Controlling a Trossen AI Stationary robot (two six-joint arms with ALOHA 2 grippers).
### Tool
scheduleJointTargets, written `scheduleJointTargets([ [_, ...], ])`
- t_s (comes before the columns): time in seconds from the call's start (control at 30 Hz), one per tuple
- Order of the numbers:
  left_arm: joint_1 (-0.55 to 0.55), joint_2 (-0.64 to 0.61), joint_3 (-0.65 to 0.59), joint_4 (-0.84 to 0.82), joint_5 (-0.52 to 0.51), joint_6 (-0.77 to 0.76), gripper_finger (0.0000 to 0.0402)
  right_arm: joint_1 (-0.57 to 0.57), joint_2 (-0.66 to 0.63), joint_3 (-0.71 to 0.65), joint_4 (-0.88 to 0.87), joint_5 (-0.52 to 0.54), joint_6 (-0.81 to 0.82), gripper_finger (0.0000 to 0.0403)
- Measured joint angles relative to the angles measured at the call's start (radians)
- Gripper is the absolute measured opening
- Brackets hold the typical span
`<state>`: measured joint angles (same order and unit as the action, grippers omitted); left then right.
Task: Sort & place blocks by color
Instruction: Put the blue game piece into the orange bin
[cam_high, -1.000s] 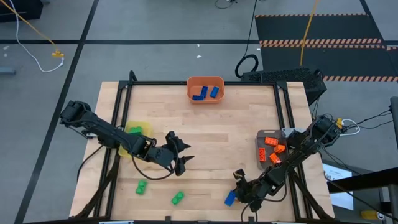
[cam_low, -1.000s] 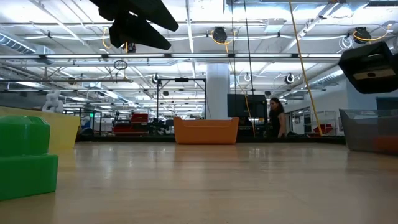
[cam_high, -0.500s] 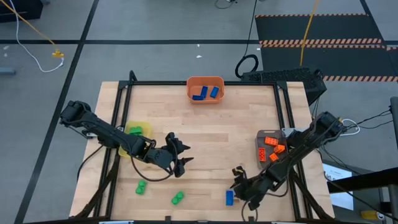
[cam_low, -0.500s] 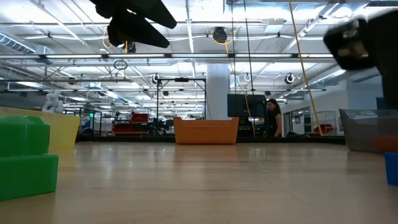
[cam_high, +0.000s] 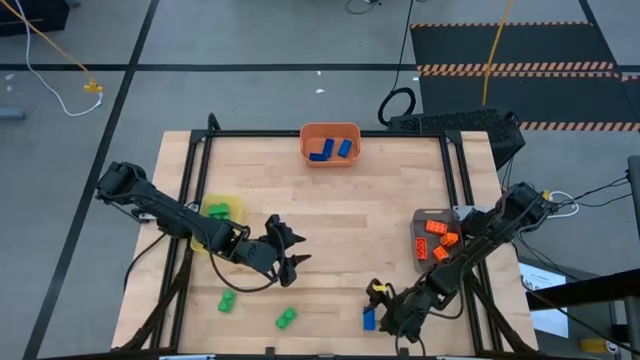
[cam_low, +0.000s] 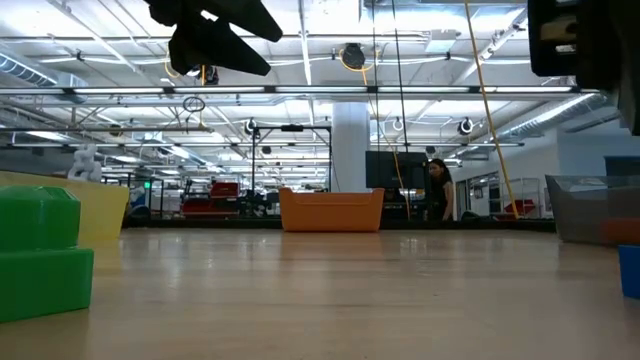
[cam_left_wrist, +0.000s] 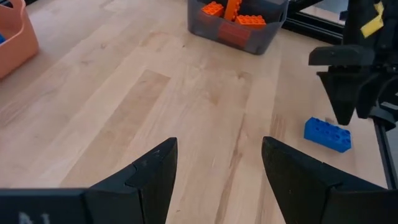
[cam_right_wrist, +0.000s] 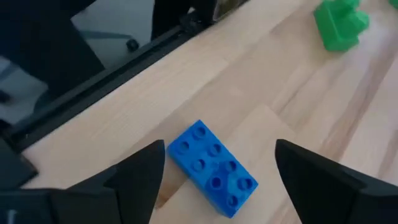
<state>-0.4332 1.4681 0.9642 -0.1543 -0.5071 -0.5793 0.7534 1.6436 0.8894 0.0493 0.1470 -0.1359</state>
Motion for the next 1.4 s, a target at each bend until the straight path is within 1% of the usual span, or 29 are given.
scheduleJointTargets([
  [0.2, 0.001, 0.000, 0.000, -0.001, 0.000, -0.014, 0.0234, -0.016, 0.039, 0.001, 0.000, -0.076, -0.134, 0.0284],
  [0.23, 0.001, 0.000, 0.000, -0.001, 0.000, -0.018, 0.0234, -0.022, 0.043, 0.001, 0.000, -0.099, -0.144, 0.0284],
  [0.37, 0.001, 0.000, 0.000, -0.001, 0.000, -0.033, 0.0234, -0.052, 0.058, 0.001, 0.000, -0.122, -0.178, 0.0284],
  [0.47, 0.001, 0.000, 0.000, -0.001, 0.000, -0.045, 0.0234, -0.068, 0.060, 0.001, 0.016, -0.129, -0.187, 0.0283],
  [0.53, 0.001, 0.000, 0.000, -0.001, 0.000, -0.051, 0.0234, -0.078, 0.063, 0.001, 0.010, -0.157, -0.191, 0.0283],
  [0.63, 0.001, 0.000, 0.000, -0.002, 0.000, -0.053, 0.0234, -0.091, 0.084, 0.001, 0.017, -0.195, -0.186, 0.0283],
  [0.87, 0.001, 0.000, 0.000, -0.009, 0.000, -0.052, 0.0234, -0.097, 0.139, 0.002, 0.037, -0.240, -0.148, 0.0274],
  [1.03, 0.001, 0.000, 0.000, -0.017, 0.000, -0.048, 0.0234, -0.098, 0.131, 0.002, 0.036, -0.233, -0.138, 0.0241],
  [1.13, 0.001, 0.000, 0.000, -0.017, 0.000, -0.046, 0.0234, -0.098, 0.130, 0.001, 0.045, -0.228, -0.107, 0.0207],
  [1.33, 0.001, 0.000, 0.000, -0.024, 0.000, -0.038, 0.0234, -0.098, 0.128, 0.001, 0.039, -0.226, -0.058, 0.0127],
  [1.4, 0.001, 0.000, 0.000, -0.024, 0.000, -0.029, 0.0234, -0.098, 0.128, 0.001, 0.039, -0.226, -0.046, 0.0122],
])
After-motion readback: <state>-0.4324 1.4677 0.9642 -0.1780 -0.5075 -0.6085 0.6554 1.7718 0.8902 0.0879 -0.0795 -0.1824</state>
